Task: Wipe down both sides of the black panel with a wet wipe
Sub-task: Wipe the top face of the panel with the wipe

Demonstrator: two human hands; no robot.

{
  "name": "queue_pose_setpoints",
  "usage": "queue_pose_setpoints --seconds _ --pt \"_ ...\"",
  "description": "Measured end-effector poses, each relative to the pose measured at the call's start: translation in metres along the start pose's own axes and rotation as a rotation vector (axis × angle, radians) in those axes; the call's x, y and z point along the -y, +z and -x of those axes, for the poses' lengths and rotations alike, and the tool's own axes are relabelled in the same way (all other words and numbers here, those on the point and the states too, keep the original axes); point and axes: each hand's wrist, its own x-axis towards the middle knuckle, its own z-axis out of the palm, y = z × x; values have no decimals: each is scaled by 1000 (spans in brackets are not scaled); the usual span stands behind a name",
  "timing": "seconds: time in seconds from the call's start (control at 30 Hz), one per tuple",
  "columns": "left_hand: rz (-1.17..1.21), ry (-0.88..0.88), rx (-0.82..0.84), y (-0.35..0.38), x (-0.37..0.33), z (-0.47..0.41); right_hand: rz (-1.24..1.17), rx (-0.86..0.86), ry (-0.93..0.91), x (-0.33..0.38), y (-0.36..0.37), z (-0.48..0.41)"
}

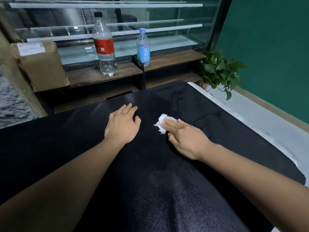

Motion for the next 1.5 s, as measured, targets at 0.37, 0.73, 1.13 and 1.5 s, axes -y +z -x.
queue_pose_setpoints --seconds 0.37,0.73,1.13,1.5 --pt "10 -2 -2 1 1 -1 15 78 177 -35 -13 -46" --pt "9 -5 -2 2 2 -1 16 41 236 -35 -9 -49" --pt "5 6 -1 1 2 0 15 9 96 15 -3 23" --pt "-12 8 10 -1 1 1 -3 19 -2 41 6 64"
